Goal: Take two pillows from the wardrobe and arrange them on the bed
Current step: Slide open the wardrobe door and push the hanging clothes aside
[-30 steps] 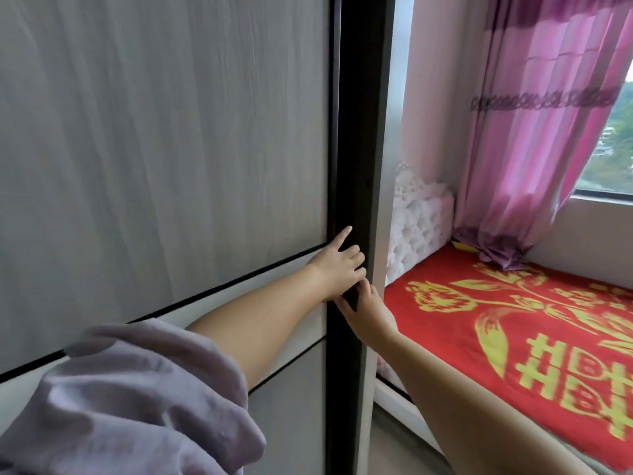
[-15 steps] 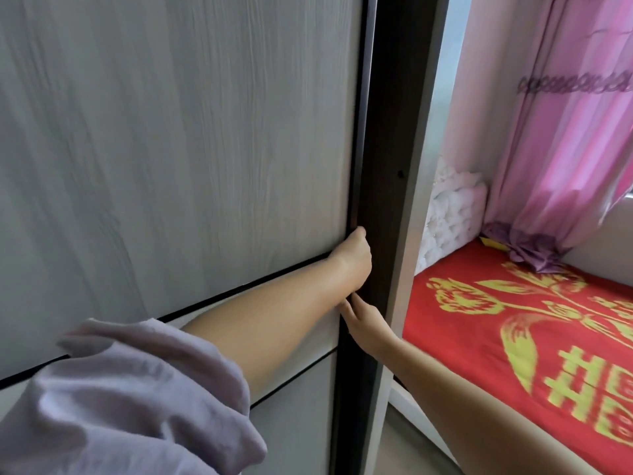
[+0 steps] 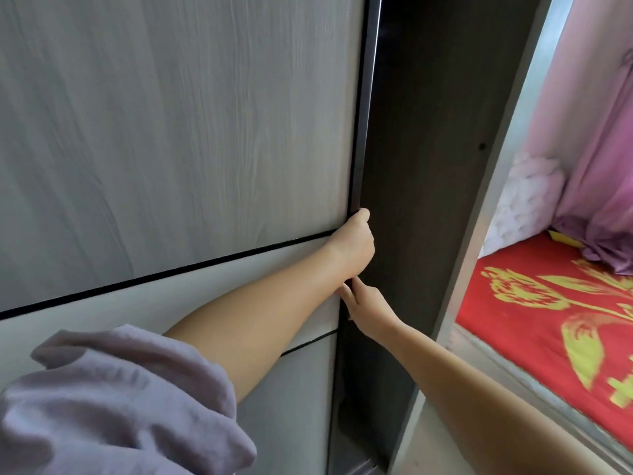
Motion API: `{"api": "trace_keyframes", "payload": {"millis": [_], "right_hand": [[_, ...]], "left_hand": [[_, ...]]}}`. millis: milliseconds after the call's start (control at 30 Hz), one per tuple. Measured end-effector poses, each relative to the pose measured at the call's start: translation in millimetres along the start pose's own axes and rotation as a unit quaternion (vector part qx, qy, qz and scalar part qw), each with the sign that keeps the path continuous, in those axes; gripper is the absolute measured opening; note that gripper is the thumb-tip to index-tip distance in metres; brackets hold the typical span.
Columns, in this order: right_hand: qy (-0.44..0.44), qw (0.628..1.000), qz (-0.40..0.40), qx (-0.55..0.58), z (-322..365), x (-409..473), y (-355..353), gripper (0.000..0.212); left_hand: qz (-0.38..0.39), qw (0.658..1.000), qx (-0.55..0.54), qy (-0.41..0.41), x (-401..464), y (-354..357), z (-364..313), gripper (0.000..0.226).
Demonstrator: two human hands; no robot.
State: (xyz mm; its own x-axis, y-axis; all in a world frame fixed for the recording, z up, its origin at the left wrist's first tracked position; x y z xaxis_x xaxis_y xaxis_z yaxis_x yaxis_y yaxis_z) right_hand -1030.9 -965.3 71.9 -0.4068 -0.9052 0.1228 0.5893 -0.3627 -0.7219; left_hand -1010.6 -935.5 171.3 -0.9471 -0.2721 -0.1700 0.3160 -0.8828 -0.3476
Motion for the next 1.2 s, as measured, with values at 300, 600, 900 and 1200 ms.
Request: {"api": "trace_keyframes", "payload": {"millis": [300,600,900,1200], "right_hand": [[-0.077,0.996,0.039,-0.011,106.1,-35.3,87.2,0.045],[-0.162,0.980,0.108,-0.038,203.4,-70.5,166.8,0.047],[-0.236,0.959,0.139,-0.066,291.6,-101.0,240.1,0.048],[-0.331,0.917,0.172,-0.142,358.2,-128.8,290.4,0.032]], "left_hand": [[0.010,0.996,-0.070,-0.051,-108.1,67.8,1.2,0.033],[0.075,0.984,-0.102,-0.125,-217.7,127.5,3.1,0.035],[0.145,0.960,-0.135,-0.199,-325.2,171.6,13.1,0.034],[0.254,0.921,-0.119,-0.269,-403.7,208.8,5.0,0.032]]}}
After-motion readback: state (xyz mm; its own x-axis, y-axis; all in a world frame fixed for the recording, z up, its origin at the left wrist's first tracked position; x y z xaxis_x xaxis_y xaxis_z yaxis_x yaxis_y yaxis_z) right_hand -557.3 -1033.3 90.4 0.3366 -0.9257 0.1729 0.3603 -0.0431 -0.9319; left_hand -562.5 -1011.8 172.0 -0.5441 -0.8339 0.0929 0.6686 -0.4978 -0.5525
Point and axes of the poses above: each hand's wrist, its own x-axis towards the middle knuckle, its own y-axis out of the palm, z = x × y, the point moved 10 cm from there along x, towards the middle knuckle, and after that the axes turned 1 degree about y, right-handed, at the moved point
